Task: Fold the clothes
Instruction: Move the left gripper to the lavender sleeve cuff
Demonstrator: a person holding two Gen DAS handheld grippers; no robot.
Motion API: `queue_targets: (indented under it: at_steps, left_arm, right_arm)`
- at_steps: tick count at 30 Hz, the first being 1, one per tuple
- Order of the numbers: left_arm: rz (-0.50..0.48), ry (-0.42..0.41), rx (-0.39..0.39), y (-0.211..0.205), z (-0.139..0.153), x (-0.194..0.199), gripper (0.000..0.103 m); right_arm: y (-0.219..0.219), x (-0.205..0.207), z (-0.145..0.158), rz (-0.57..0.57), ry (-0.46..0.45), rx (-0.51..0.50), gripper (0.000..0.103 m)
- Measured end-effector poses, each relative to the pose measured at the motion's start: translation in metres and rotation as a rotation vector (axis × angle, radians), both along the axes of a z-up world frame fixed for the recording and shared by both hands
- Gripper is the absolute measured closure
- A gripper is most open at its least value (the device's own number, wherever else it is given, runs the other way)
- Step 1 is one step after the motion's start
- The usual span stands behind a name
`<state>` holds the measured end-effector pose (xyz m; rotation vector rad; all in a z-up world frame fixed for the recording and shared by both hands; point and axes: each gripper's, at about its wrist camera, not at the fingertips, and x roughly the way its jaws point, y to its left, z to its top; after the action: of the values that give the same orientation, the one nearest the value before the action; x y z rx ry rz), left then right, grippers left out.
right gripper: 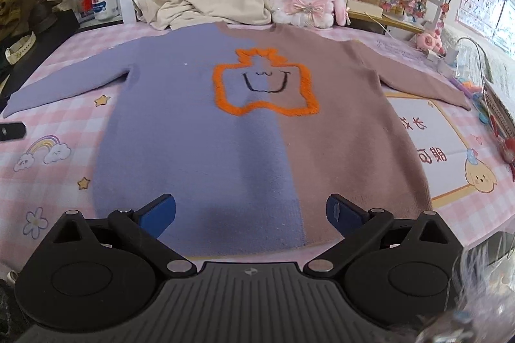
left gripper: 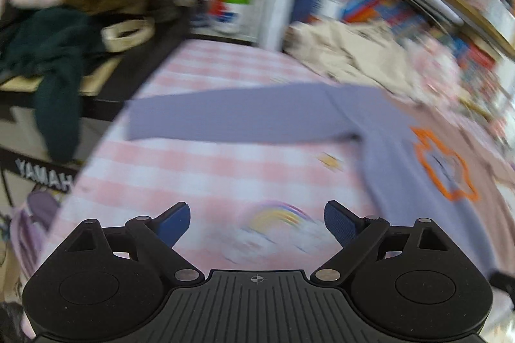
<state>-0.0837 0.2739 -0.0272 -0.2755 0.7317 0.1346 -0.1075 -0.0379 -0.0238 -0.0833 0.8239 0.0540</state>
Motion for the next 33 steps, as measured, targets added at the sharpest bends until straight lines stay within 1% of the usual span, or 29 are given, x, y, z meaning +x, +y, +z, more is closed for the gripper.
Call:
queue_targets:
  at_steps: [2, 5, 7, 11, 15, 16, 20, 23, 26, 29, 31, 33]
  left_arm:
    - [0.046, -0.011, -0.020, 0.021, -0.003, 0.006, 0.012]
    - [0.097, -0.033, -0.017, 0.047, -0.007, 0.019, 0.012]
    - [0.129, -0.037, -0.013, 0.062, -0.011, 0.029, 0.012]
    - [0.182, -0.050, -0.043, 0.085, -0.019, 0.046, 0.013]
    - [0.226, -0.051, -0.091, 0.101, -0.028, 0.058, 0.018]
    - [0.240, -0.056, -0.104, 0.104, -0.030, 0.059, 0.023]
    - [0.288, -0.078, -0.158, 0.114, -0.035, 0.067, 0.028]
    - [0.245, -0.093, -0.231, 0.110, -0.036, 0.077, 0.030]
    - [0.188, -0.091, -0.329, 0.097, -0.037, 0.085, 0.030]
    - [0.162, -0.080, -0.419, 0.084, -0.038, 0.087, 0.030]
    - [0.154, -0.077, -0.448, 0.078, -0.039, 0.088, 0.030]
    - [0.152, -0.081, -0.435, 0.077, -0.039, 0.090, 0.030]
  right_arm:
    - [0.003, 0.000, 0.001, -0.006, -0.004, -0.006, 0.002]
    - [0.006, 0.002, 0.003, -0.018, -0.009, -0.017, 0.002]
    - [0.007, 0.002, 0.003, -0.025, -0.007, -0.026, 0.002]
    - [0.006, 0.001, 0.004, -0.035, 0.004, -0.042, 0.002]
    - [0.003, -0.001, 0.005, -0.053, 0.012, -0.054, 0.002]
    - [0.002, -0.002, 0.004, -0.057, 0.014, -0.056, 0.002]
    - [-0.001, -0.004, 0.004, -0.075, 0.020, -0.067, 0.002]
    - [-0.005, -0.004, 0.004, -0.094, 0.024, -0.065, 0.002]
    - [-0.006, -0.003, 0.003, -0.107, 0.026, -0.060, 0.002]
    - [-0.005, -0.002, 0.003, -0.106, 0.024, -0.058, 0.002]
    - [-0.004, -0.001, 0.003, -0.102, 0.022, -0.057, 0.002]
    - [-0.003, 0.000, 0.003, -0.098, 0.021, -0.056, 0.002]
